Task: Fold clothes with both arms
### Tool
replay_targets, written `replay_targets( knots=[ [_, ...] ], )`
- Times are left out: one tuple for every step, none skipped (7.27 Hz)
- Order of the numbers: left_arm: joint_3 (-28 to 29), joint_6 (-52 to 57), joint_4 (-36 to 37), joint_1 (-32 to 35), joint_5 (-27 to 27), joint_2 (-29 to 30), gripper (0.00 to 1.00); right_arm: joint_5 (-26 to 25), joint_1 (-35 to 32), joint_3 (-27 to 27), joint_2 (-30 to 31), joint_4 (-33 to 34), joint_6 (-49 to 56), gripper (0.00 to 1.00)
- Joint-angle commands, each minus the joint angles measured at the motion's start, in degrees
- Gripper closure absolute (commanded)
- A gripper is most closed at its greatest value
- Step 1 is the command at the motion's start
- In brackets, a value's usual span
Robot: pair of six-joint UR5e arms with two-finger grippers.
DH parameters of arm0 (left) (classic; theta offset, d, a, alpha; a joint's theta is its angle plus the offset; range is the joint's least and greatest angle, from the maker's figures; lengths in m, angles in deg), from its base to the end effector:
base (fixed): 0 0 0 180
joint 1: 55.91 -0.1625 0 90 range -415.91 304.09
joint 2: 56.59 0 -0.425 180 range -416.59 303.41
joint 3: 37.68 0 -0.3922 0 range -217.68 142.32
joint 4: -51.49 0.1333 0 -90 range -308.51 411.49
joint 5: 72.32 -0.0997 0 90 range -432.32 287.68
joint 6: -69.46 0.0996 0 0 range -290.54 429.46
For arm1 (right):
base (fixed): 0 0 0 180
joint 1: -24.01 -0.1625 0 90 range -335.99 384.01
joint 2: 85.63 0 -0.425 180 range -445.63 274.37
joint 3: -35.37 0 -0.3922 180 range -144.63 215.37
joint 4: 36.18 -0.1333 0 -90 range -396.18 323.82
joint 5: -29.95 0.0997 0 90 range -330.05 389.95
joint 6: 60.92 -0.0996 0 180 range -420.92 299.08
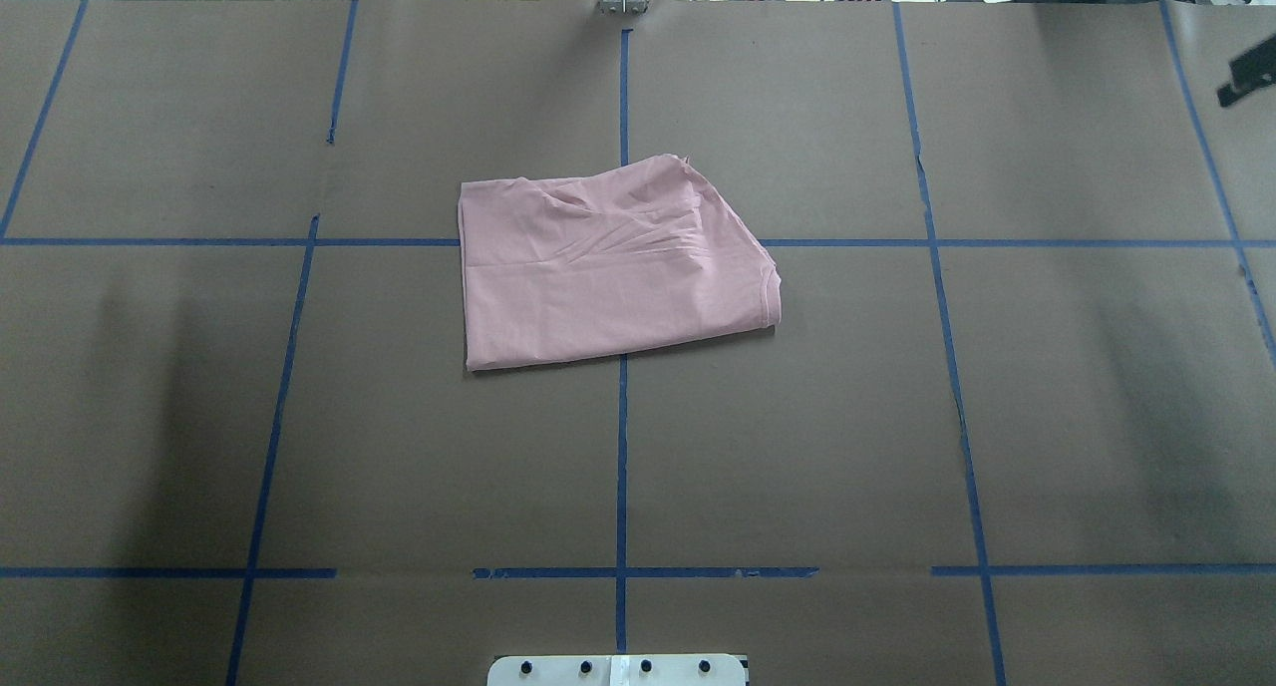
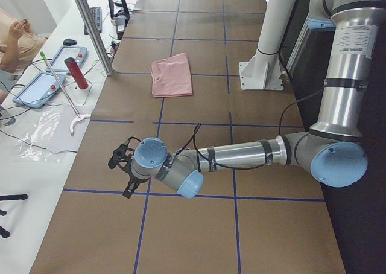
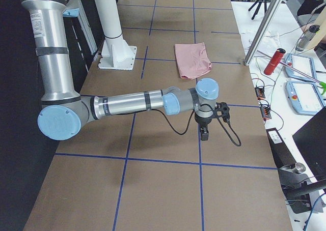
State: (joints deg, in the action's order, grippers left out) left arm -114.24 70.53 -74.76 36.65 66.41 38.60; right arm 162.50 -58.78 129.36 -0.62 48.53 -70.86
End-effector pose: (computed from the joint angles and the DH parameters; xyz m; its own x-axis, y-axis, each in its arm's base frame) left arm -0.0827 -0.5423 0.6532 0.6753 0.3395 -0.6547 0.0268 0.8759 0.4818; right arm -0.0022 -0.5431 0.5712 0.7203 -0.0880 0.6881 -0.0027 0.9916 0.1297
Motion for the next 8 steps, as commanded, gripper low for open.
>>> replay_targets(
  knots=[
    [-11.8,3.9,23.3,1.2,1.3,-0.5,0.00,0.5,-0.6,1.3,2.6,0.5,1.4,0.00],
    [-19.6,4.2,34.0,1.3,0.2,-3.4,0.00,0.2,-0.6,0.4,3.8,0.2,0.7,0.00],
    [-21.1,3.7,31.9,1.3,-0.6,-7.8,0.00,1.2,-1.5,0.2,4.8,-0.1,0.6,0.00],
    [-21.2,3.3,31.3,1.2,-3.1,-8.4,0.00,1.7,-1.6,0.3,3.9,0.0,0.5,0.00],
    [-20.3,3.8,30.7,1.1,-5.7,-9.1,0.00,1.5,-1.6,0.5,4.1,-0.2,0.5,0.00],
    [-19.9,3.2,31.5,1.2,-5.3,-9.2,0.00,1.3,-1.6,0.2,4.8,-0.2,0.6,0.00],
    [-19.9,3.3,33.2,1.3,-5.1,-9.4,0.00,1.3,-1.6,-0.7,5.1,-0.2,0.7,0.00],
    [-19.2,3.2,33.8,1.4,-5.1,-9.9,0.00,1.4,-1.6,-0.9,5.3,-0.2,0.9,0.00]
  ],
)
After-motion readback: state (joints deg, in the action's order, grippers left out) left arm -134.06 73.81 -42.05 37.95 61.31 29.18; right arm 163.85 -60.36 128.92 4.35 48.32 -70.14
